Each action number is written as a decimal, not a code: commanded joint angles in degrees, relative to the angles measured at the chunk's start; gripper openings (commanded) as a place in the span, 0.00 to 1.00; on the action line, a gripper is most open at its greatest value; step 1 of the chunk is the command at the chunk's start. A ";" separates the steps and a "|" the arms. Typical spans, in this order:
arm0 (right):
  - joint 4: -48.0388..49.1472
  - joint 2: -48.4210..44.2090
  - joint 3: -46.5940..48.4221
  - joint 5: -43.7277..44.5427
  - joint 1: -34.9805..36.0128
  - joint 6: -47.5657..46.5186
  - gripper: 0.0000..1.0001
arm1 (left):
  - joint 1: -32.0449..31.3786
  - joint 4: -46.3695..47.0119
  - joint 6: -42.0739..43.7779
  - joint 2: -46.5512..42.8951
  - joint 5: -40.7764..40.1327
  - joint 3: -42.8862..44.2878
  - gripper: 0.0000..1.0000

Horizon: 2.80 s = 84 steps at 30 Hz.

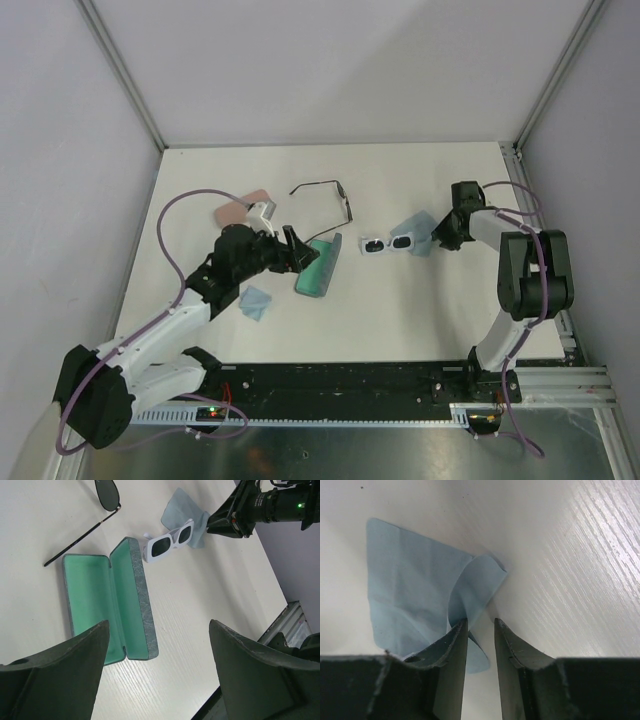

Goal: Organize the sunglasses
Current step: Pick up the glasses cleaning cloth from the center of the board, then place the glasses cleaning cloth at the center of the board, then move the glasses cleaning cloth to the center of the board.

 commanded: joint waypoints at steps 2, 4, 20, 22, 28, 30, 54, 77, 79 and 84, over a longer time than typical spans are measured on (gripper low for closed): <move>1.56 1.96 2.24 0.09 -0.35 0.50 0.34 | -0.30 1.12 1.77 0.04 0.76 -0.06 0.85; 1.34 2.96 3.12 -0.10 -0.31 0.38 0.34 | -0.31 1.17 1.77 0.91 1.11 0.36 0.85; -5.19 9.78 9.47 5.04 -0.92 -0.86 0.01 | -0.30 1.11 2.15 1.49 1.43 0.37 0.85; -6.72 6.56 9.52 8.17 -0.49 -1.78 0.00 | -0.35 1.11 2.19 1.39 1.52 0.38 0.85; -10.37 -7.42 9.47 12.32 0.72 -7.77 0.00 | -1.27 1.15 2.23 1.74 1.33 1.26 0.85; -10.89 -12.33 9.54 11.59 2.49 -11.07 0.00 | -2.37 1.16 2.19 2.28 0.95 1.85 0.85; -21.90 -25.82 -4.82 -8.74 10.39 -14.14 0.79 | -9.23 0.84 2.39 5.39 -3.72 4.45 0.87; -13.02 -23.23 -13.68 6.59 24.42 -11.25 0.44 | -18.77 -0.25 7.72 21.62 -6.84 17.21 0.76; -12.41 -21.80 -14.11 6.45 24.96 -10.84 0.44 | -19.01 -0.29 7.48 22.24 -7.07 17.44 0.75; -11.12 -18.72 -15.70 6.47 25.43 -9.53 0.39 | -19.39 -0.30 7.39 23.04 -7.56 17.61 0.76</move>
